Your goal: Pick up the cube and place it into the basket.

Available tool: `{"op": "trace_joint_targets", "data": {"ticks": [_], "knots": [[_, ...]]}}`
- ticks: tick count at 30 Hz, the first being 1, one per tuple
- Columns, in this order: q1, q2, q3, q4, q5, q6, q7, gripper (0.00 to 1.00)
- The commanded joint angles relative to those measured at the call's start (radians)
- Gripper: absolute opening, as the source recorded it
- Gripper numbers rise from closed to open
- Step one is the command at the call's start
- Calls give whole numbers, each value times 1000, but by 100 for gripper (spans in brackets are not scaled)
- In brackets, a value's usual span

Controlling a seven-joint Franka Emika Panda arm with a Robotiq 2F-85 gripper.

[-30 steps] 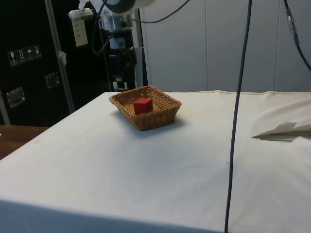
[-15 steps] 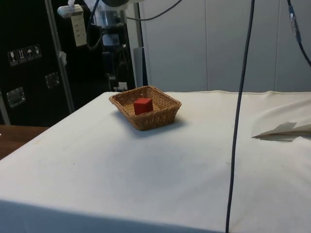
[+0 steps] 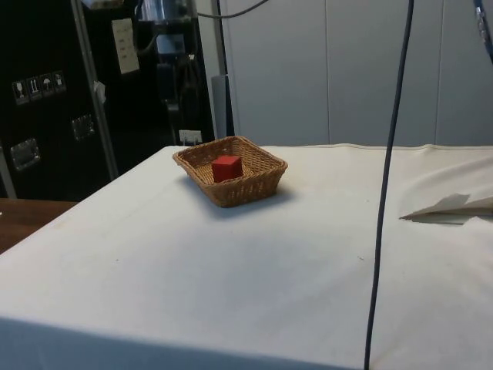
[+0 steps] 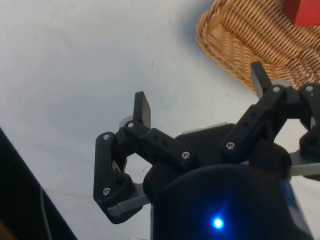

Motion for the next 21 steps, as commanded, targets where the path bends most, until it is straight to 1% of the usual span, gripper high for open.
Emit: {"op": "trace_joint_targets", "data": {"ticks": [1,6,7,8,15,16,17,18,21], "knots": [[7,-17,1,-11,-12,0,12,100],[8,-49,18,-19,-17,-13,20,100],[1,-39,21,-11,-4,-14,7,100],[8,-54,21,-20,-17,-15,21,100],[8,-92,44,-31,-22,-24,29,100],[7,-101,50,-33,-23,-26,30,100],[2,-92,53,-25,-12,-29,19,100],[7,-106,53,-36,-24,-26,31,100],[7,-123,61,-50,-25,-22,34,100]]}}
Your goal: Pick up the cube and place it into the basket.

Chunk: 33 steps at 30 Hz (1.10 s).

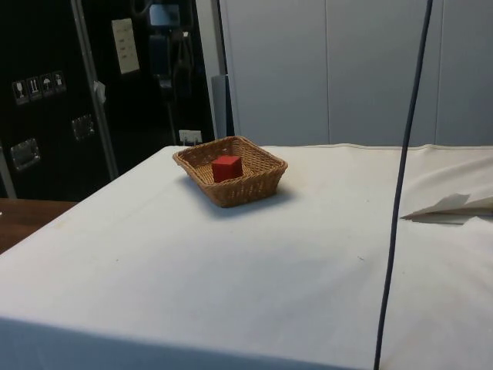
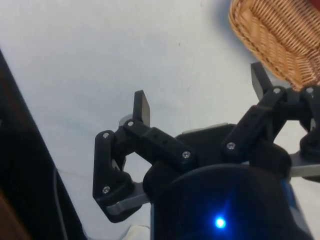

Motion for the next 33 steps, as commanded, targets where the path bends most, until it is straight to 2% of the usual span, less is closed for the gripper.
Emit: {"op": "trace_joint_targets", "data": {"ticks": [1,5,6,7,21,23,31,33], "knots": [[5,-16,0,-18,-11,12,12,100],[5,-52,10,-59,-13,22,19,100],[0,-37,10,-42,-1,6,5,100],[5,-59,12,-68,-14,23,21,100],[1,-178,41,-176,-17,19,59,100],[0,-178,41,-176,-5,14,48,100],[-1,-207,45,-207,-13,17,97,100],[-1,-201,45,-202,-5,14,89,100]]}}
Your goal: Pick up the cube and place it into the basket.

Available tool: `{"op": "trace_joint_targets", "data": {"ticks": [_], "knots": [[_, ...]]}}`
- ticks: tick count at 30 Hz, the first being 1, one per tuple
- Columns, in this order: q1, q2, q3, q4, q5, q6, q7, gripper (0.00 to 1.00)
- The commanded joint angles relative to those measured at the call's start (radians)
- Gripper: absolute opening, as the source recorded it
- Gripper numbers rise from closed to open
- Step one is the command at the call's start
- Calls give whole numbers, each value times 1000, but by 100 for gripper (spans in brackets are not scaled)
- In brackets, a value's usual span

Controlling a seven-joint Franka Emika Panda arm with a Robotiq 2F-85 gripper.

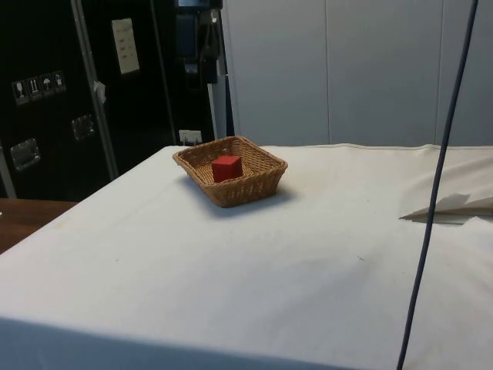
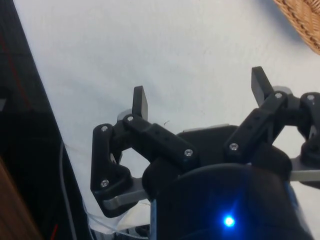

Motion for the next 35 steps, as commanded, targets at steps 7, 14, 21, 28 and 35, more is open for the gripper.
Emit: {"op": "trace_joint_targets", "data": {"ticks": [7,14,21,28,35], "knots": [[-3,-1,0,-1,-21,-2,52,100],[-6,3,-1,4,-55,-11,99,100],[-10,5,-1,6,-100,-19,144,100],[-13,9,-2,5,-146,-22,188,100],[-12,11,-1,3,-165,-20,216,100]]}}
